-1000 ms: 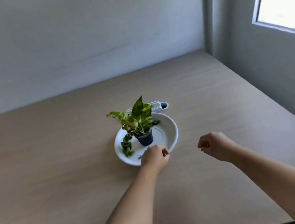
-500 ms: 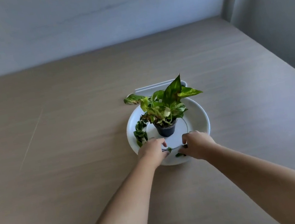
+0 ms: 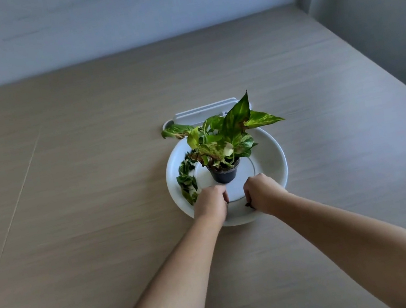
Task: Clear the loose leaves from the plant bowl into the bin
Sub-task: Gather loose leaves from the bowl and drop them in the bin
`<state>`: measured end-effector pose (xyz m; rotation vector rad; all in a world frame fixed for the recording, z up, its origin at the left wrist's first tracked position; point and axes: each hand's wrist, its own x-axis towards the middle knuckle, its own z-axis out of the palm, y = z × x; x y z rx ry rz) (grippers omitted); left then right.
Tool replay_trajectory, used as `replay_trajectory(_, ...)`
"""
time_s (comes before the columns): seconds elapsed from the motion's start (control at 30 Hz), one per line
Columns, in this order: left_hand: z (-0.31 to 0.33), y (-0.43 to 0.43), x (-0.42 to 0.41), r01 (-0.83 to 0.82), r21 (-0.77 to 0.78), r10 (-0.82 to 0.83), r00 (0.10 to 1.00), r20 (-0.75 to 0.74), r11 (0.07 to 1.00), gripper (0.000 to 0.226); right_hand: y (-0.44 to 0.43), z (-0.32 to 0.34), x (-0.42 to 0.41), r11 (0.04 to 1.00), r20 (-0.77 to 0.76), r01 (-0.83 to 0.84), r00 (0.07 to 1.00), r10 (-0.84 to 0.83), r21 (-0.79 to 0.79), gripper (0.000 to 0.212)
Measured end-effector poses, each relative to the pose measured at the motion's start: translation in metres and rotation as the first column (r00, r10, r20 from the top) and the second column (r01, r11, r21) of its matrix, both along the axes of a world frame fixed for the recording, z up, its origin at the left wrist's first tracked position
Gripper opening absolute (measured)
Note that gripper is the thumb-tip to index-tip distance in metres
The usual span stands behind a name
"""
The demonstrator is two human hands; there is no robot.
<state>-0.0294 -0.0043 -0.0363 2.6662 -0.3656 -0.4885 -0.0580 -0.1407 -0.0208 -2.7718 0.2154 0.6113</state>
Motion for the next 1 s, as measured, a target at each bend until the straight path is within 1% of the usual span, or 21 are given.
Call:
replay_trajectory(0.07,0.000,0.002,0.000,-0.006,-0.041,0.005,1.000,-0.031,0.999,0.015,-0.002,0.000,0.002,0.999,-0.018,0.016,1.000,-0.015,0.042,0.018)
replay_trajectory(0.13,0.001,0.004,0.001,-0.058,-0.116,0.051,0.996,-0.068,0.992,0.012,-0.007,0.002,0.004,0.990,-0.008,0.075,0.997,-0.074,0.121,0.016)
replay_trajectory(0.17,0.003,0.005,0.003,-0.113,-0.171,0.097,0.990,-0.101,0.979,0.013,-0.012,0.004,0.005,0.972,0.011,0.140,0.989,-0.144,0.190,0.014)
replay_trajectory(0.23,0.008,0.008,0.008,-0.254,-0.289,0.201,0.959,-0.199,0.923,0.020,-0.023,0.012,0.005,0.909,0.054,0.269,0.952,-0.301,0.319,0.008)
replay_trajectory(0.3,0.013,0.013,0.010,-0.360,-0.361,0.268,0.921,-0.282,0.860,0.023,-0.032,0.020,0.002,0.847,0.073,0.344,0.911,-0.405,0.405,0.007)
replay_trajectory(0.37,0.017,0.016,0.008,-0.394,-0.385,0.292,0.909,-0.299,0.834,0.022,-0.037,0.028,-0.004,0.817,0.072,0.368,0.894,-0.442,0.444,0.006)
replay_trajectory(0.5,0.030,0.006,-0.010,-0.387,-0.394,0.297,0.916,-0.270,0.834,0.021,-0.046,0.038,-0.021,0.811,0.091,0.352,0.893,-0.440,0.468,0.011)
replay_trajectory(0.6,0.045,-0.019,-0.028,-0.334,-0.400,0.256,0.937,-0.236,0.854,0.020,-0.069,0.047,-0.041,0.809,0.120,0.358,0.880,-0.459,0.467,0.017)
replay_trajectory(0.7,0.060,-0.071,-0.058,-0.236,-0.404,0.162,0.964,-0.209,0.884,0.024,-0.115,0.059,-0.080,0.785,0.139,0.411,0.841,-0.523,0.464,0.026)
replay_trajectory(0.8,0.071,-0.147,-0.099,-0.092,-0.426,0.022,0.986,-0.165,0.900,0.024,-0.182,0.066,-0.143,0.733,0.133,0.512,0.772,-0.621,0.447,0.020)
replay_trajectory(0.9,0.078,-0.242,-0.157,0.074,-0.449,-0.157,0.976,-0.152,0.891,0.026,-0.261,0.068,-0.234,0.634,0.128,0.647,0.650,-0.749,0.424,0.023)
replay_trajectory(0.93,0.079,-0.278,-0.182,0.150,-0.451,-0.238,0.960,-0.145,0.880,0.027,-0.289,0.068,-0.273,0.584,0.135,0.702,0.587,-0.799,0.407,0.021)
replay_trajectory(1.0,0.078,-0.344,-0.239,0.303,-0.439,-0.396,0.908,-0.137,0.846,0.027,-0.338,0.067,-0.353,0.492,0.153,0.789,0.471,-0.869,0.367,0.011)
